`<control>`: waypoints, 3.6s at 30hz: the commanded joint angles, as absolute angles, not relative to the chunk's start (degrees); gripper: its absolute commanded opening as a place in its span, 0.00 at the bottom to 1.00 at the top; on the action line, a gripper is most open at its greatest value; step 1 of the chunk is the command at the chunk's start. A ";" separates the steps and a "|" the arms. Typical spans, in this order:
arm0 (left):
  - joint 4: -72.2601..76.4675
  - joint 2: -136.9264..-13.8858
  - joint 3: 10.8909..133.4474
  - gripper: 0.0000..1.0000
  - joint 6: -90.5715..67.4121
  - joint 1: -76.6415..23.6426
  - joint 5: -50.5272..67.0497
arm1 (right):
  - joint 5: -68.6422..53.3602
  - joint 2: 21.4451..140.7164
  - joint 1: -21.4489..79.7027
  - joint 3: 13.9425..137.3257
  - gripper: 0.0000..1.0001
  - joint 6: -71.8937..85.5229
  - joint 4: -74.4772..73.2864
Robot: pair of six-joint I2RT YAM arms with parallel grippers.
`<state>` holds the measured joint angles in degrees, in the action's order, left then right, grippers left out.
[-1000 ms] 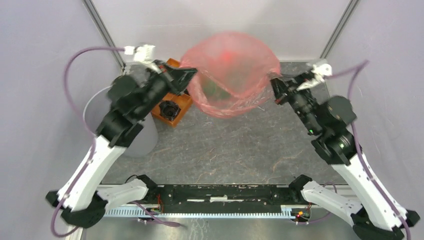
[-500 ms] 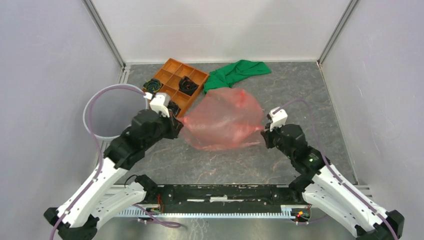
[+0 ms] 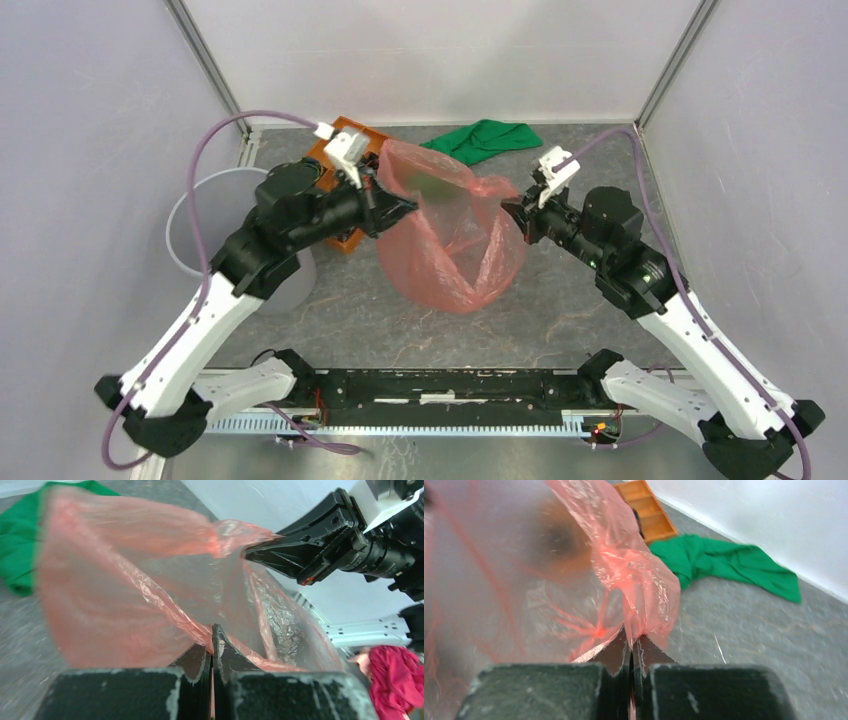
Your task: Put the trash bags into the trash bin
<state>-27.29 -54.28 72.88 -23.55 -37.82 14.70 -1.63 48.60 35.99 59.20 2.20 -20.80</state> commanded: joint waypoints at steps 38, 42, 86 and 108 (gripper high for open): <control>-14.88 -68.69 70.87 0.02 -29.54 -49.83 11.75 | -14.20 48.52 43.59 49.18 0.89 29.70 -4.67; -14.90 -68.95 71.54 0.02 -30.14 -49.81 12.03 | -1.33 49.65 50.24 49.96 0.80 24.50 -10.06; -50.63 -60.32 70.74 0.94 -19.40 -12.04 -24.46 | 27.51 37.81 51.86 41.66 0.01 10.15 -9.01; -55.73 -55.79 73.64 0.28 -18.33 -12.02 -16.31 | 25.54 39.16 51.82 42.58 0.01 10.09 -8.79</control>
<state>-54.26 -56.95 70.57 -20.14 -12.23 -18.41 26.06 38.94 51.66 41.60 10.20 -11.20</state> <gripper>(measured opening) 0.309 0.011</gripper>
